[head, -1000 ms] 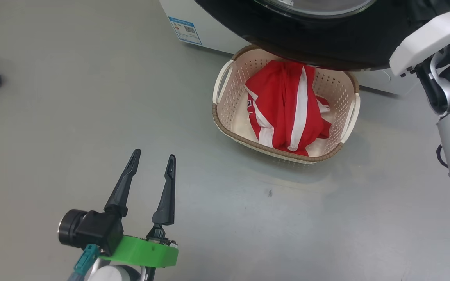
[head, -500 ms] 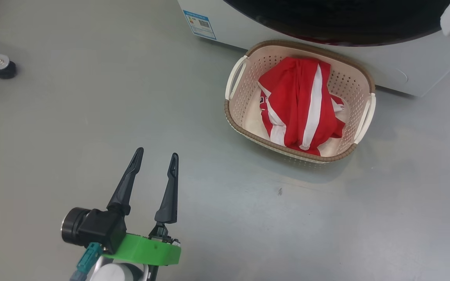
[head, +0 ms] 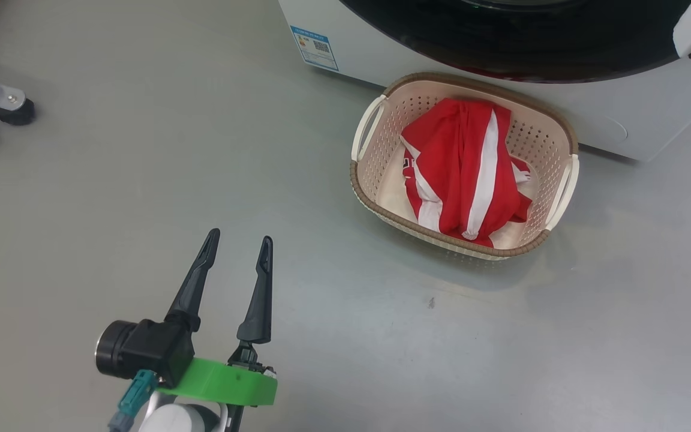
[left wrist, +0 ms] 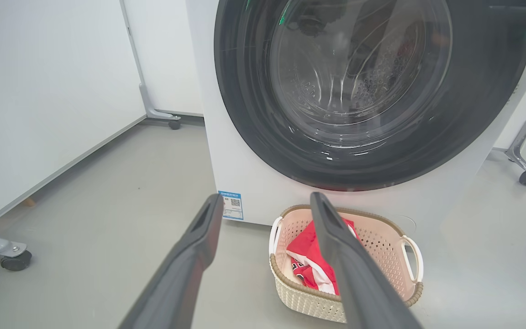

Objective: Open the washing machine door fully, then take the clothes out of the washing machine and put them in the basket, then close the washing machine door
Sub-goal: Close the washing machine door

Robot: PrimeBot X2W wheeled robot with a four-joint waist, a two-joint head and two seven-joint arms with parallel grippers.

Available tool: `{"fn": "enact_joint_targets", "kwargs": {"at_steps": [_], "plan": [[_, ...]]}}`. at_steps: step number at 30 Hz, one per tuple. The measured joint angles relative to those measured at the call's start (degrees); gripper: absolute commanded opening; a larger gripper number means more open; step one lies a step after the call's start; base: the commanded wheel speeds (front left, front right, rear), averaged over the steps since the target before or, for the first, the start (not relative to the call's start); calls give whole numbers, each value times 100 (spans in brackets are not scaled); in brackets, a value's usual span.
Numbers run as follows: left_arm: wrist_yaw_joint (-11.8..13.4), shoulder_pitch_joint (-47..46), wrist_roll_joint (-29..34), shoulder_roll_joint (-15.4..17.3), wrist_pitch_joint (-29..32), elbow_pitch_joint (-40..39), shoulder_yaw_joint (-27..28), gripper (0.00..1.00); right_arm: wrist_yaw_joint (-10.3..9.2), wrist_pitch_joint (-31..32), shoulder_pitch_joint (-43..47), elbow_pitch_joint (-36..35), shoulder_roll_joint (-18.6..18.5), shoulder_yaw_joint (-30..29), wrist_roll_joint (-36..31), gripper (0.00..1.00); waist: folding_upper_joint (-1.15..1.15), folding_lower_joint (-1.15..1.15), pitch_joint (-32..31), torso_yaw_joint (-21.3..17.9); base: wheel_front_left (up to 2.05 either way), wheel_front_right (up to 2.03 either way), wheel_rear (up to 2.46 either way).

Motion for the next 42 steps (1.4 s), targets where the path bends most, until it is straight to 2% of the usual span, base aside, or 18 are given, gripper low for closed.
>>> {"fn": "enact_joint_targets", "kwargs": {"at_steps": [8,14,24,25,27,28,34,42], "plan": [[1,-5,-1,-2,0,7,76,100,-3,-354,217,111,15,252,-19,0,0,0,-161,-38,0,0,0],[48,-5,16,-1,-1,11,213,100,-3,-710,564,52,186,323,75,0,0,0,-345,-138,0,0,0],[53,21,136,163,-16,71,330,100,-2,-1059,1881,-153,593,304,476,0,0,0,-720,-498,0,0,0],[53,36,143,191,-16,76,338,100,-2,-1059,2012,-175,625,318,487,17,0,0,-755,-542,0,0,0],[53,63,149,241,-16,110,349,100,-2,-1066,2245,-214,688,354,509,62,0,0,-821,-637,0,0,0],[52,65,151,257,-16,137,348,100,-2,-1078,2358,-235,721,352,522,100,0,0,-854,-683,0,0,0],[49,183,151,359,16,198,348,100,-15,-1109,2913,-431,902,316,601,100,0,0,-1057,-983,0,0,0],[43,341,149,459,144,277,350,100,-242,-1115,3655,-684,1007,238,609,100,0,0,-1320,-1392,0,0,0]]}}
